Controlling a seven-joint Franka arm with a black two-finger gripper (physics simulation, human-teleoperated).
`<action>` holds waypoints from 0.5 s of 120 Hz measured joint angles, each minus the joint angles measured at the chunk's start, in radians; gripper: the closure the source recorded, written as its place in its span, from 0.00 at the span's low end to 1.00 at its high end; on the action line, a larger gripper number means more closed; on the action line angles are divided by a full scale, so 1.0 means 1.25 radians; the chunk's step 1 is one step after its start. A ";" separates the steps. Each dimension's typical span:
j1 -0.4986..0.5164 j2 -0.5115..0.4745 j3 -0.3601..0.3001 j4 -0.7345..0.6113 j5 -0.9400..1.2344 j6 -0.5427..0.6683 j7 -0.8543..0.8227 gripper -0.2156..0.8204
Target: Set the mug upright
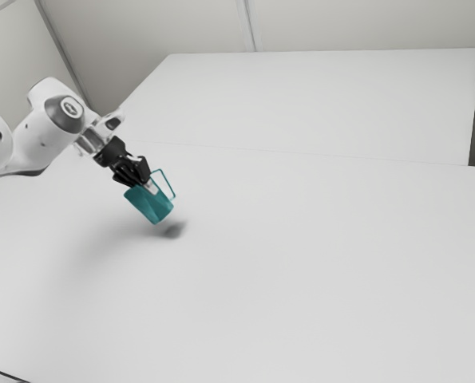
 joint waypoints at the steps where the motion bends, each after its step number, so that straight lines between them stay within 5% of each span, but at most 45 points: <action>1: -0.003 -0.001 0.000 0.000 0.006 0.000 -0.004 0.97; 60: -0.081 -0.047 -0.045 -0.008 0.274 -0.003 -0.249 0.97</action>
